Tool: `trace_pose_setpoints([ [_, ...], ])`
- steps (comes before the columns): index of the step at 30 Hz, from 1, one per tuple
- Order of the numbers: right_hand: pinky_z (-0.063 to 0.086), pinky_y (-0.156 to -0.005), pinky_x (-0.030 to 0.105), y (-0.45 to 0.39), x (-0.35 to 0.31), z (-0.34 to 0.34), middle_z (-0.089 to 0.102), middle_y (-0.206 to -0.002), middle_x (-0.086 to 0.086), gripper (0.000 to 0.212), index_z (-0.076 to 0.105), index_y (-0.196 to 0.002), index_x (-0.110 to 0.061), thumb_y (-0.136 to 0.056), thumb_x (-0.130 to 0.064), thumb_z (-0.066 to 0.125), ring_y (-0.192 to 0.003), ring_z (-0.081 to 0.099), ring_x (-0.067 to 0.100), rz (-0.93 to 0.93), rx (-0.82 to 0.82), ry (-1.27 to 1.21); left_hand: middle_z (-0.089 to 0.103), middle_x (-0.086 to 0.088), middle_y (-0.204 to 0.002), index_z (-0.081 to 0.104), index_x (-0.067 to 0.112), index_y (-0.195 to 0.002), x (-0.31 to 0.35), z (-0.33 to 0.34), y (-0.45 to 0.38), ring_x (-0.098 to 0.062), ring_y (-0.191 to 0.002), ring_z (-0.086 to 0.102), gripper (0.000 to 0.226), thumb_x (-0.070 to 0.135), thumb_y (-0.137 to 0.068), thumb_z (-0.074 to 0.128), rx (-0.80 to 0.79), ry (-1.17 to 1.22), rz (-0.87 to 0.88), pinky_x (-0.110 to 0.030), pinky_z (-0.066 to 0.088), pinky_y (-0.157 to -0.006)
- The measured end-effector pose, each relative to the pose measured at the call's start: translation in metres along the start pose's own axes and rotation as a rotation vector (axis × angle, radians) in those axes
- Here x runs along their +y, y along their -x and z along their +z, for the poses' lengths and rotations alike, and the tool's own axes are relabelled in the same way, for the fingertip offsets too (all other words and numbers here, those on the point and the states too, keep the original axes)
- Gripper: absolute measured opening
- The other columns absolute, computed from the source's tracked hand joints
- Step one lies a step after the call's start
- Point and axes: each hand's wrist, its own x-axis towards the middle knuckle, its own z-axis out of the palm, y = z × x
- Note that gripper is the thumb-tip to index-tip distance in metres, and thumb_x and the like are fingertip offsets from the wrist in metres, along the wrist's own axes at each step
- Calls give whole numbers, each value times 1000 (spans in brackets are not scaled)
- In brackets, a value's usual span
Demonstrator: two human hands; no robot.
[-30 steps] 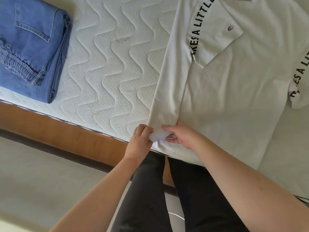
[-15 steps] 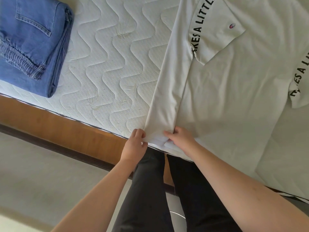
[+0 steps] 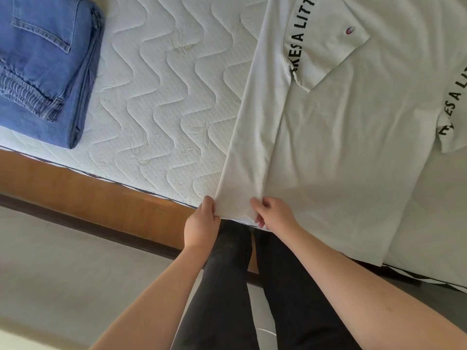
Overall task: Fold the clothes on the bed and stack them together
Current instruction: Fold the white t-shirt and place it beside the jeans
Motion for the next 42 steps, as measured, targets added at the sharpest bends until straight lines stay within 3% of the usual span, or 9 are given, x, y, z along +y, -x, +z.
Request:
trace_pose_setpoints([
  [7, 56, -66, 31, -5, -4, 6, 72, -65, 1, 42, 63, -75, -14, -95, -47, 46, -51, 67, 17, 103, -13, 346, 57, -1, -93, 38, 22, -100, 4, -2, -17, -25, -76, 58, 17, 8, -92, 43, -191, -209, 95, -33, 44, -61],
  [11, 45, -57, 32, -7, -14, 5, 60, -65, -1, 46, 53, -71, -17, -92, -59, 51, -62, 59, 20, 41, 167, 483, 57, 3, -100, 43, 22, -114, 3, -10, -22, -21, -85, 59, 29, 13, -88, 55, -124, -176, 134, -33, 48, -75],
  [18, 43, -66, 22, -26, -33, -7, 66, -84, -12, 24, 58, -97, -24, -87, -44, 67, -81, 64, 10, 28, 432, -139, 52, -2, -107, 41, 23, -125, -11, -12, -27, -23, -88, 59, 39, 9, -90, 52, -229, -380, 353, -35, 48, -81],
  [24, 55, -77, 34, -42, -49, -42, 73, -81, 9, 14, 71, -83, -12, -81, -26, 70, -83, 69, 26, 165, 192, 309, 49, 2, -115, 48, 26, -120, 0, -26, -31, -22, -105, 52, 31, 30, -90, 47, -285, -397, 283, -39, 42, -93],
  [29, 47, -81, 31, -61, -79, -61, 71, -99, 7, 31, 66, -98, -11, -85, -38, 70, -96, 65, 26, 26, 455, 88, 55, -2, -115, 48, 17, -122, 34, -41, -62, -22, -102, 57, 29, 35, -99, 45, -87, -13, 169, -39, 49, -87],
  [33, 52, -74, 36, -79, -98, -67, 71, -82, 10, 35, 66, -85, -4, -85, -39, 71, -84, 67, 30, -13, 416, 67, 58, 2, -117, 49, 18, -128, 77, -44, -108, -17, -102, 58, 39, 39, -97, 55, -114, 239, 45, -31, 45, -80],
  [36, 39, -66, 30, -80, -98, -72, 63, -76, 2, 26, 60, -79, -20, -85, -43, 68, -84, 64, 27, 9, 430, 227, 63, 3, -103, 58, 18, -112, 99, -47, -135, -22, -98, 61, 23, 32, -94, 60, -107, 173, -119, -31, 43, -71],
  [39, 39, -65, 28, -81, -96, -84, 68, -80, 2, 29, 68, -83, -21, -81, -51, 70, -85, 66, 25, 85, 359, 365, 66, 0, -93, 64, 18, -91, 108, -55, -149, -22, -84, 63, 6, 16, -91, 58, -222, -15, -178, -30, 42, -63],
  [42, 44, -67, 28, -86, -105, -99, 70, -83, 1, 30, 68, -84, -22, -80, -51, 71, -84, 67, 23, 81, 354, 390, 63, -2, -89, 63, 15, -98, 118, -65, -161, -23, -83, 60, 10, 15, -88, 59, -241, -113, -126, -33, 47, -68],
])
